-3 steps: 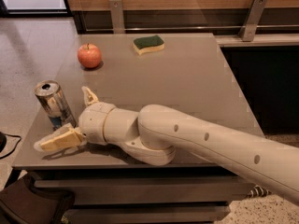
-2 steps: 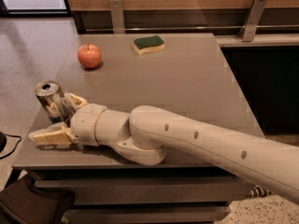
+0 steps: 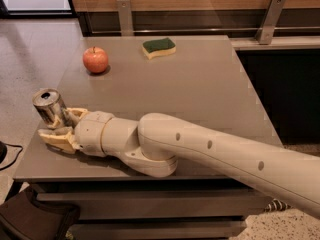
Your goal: Move redbull can near sponge
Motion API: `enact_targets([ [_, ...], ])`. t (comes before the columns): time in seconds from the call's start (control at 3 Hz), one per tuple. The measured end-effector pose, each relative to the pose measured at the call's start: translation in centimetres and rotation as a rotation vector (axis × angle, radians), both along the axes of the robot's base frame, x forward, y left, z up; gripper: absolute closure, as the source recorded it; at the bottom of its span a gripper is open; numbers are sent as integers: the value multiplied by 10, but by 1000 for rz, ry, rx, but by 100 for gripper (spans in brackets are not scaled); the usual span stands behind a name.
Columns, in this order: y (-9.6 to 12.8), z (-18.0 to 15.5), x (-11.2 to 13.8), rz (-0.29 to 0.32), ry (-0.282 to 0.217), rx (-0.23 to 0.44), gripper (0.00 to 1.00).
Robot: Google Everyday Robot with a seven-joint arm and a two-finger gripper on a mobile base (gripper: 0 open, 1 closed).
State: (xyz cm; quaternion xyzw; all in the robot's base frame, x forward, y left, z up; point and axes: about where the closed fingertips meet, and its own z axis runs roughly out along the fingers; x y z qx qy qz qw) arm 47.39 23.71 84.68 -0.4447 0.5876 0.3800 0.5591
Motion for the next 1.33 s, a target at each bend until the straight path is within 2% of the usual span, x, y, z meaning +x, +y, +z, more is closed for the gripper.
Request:
enact_targets([
  [0.33, 1, 1, -1, 2, -1, 0, 93],
  [0.67, 2, 1, -1, 4, -1, 0, 100],
  [1.0, -6, 4, 3, -4, 3, -12, 100],
  [1.33, -35, 16, 21, -45, 15, -40, 100],
])
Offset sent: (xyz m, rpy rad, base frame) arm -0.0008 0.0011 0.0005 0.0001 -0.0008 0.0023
